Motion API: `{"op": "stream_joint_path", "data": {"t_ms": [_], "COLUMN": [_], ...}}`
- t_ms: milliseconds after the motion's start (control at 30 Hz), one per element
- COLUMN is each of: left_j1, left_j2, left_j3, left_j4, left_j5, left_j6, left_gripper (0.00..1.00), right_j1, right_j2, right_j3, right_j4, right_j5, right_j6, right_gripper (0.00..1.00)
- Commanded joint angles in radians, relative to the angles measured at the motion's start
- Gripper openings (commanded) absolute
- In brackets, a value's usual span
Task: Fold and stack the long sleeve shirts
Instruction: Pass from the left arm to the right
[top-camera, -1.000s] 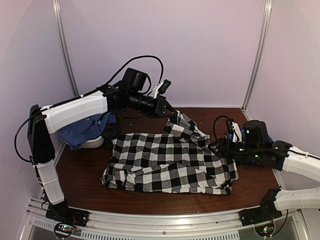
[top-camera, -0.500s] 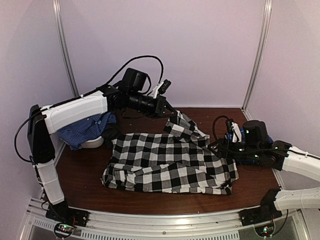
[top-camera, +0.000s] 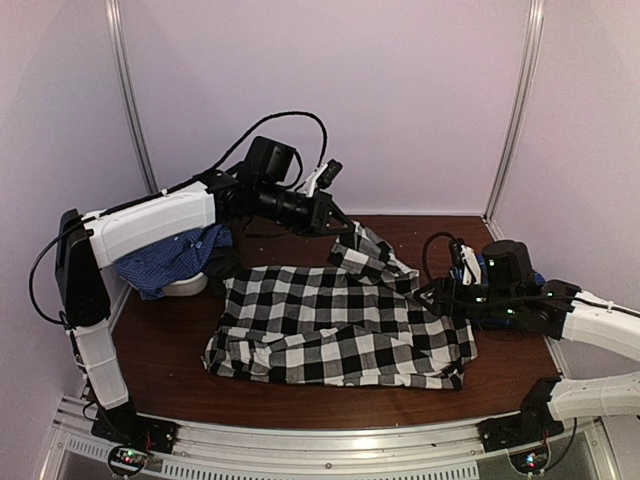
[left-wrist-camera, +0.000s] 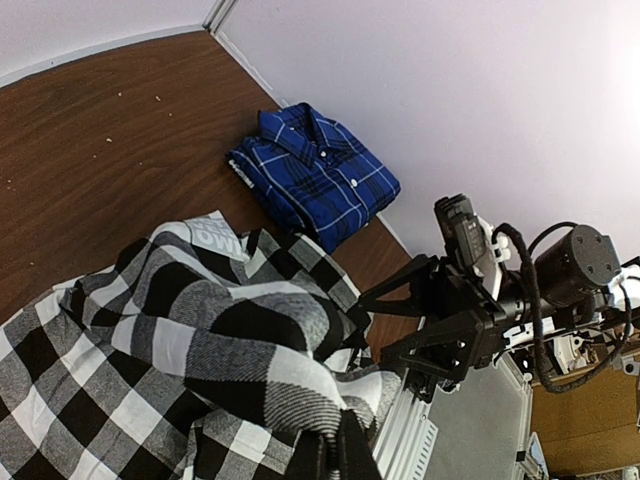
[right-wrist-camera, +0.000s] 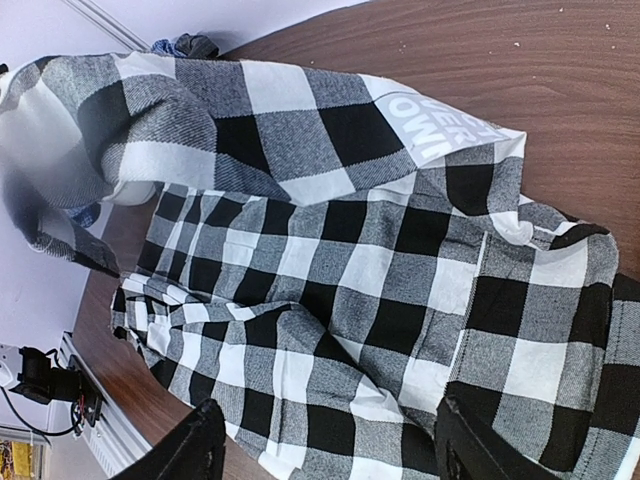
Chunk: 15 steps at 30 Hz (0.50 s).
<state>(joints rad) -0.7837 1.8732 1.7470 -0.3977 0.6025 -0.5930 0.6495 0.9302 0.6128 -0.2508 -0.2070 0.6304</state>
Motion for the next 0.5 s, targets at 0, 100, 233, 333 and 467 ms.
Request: {"op": "stream_joint_path", "data": {"t_ms": [0, 100, 233, 333, 467], "left_j1": [0.0, 0.0, 0.0, 0.0, 0.0], "left_j2": [0.014, 0.016, 0.016, 0.019, 0.026], "left_j3": [0.021, 0.013, -0.003, -0.004, 0.002], "left_j4": [0.017, 0.029, 0.068, 0.083, 0.083], "left_j5": [-0.001, 0.0, 0.013, 0.024, 0.028], "left_j6": [0.007, 0.003, -0.019, -0.03, -0.025], "left_gripper": [0.0, 0.0, 0.0, 0.0, 0.0], "right_j1": [0.001, 0.002, 0.002, 0.002, 0.001], "right_j2": [0.023, 0.031, 0.037, 0.034, 0.028], "right_j3": [0.041, 0.061, 0.082, 0.08, 0.063], "right_j4": [-0.001, -0.011, -0.027, -0.031, -0.017], "right_j5": [-0.012, -0.007, 0.004, 0.006, 0.009], "right_j6": [-0.017, -0.024, -0.029, -0.024, -0.013], "right_gripper": [0.72, 0.72, 0.73, 0.73, 0.73]}}
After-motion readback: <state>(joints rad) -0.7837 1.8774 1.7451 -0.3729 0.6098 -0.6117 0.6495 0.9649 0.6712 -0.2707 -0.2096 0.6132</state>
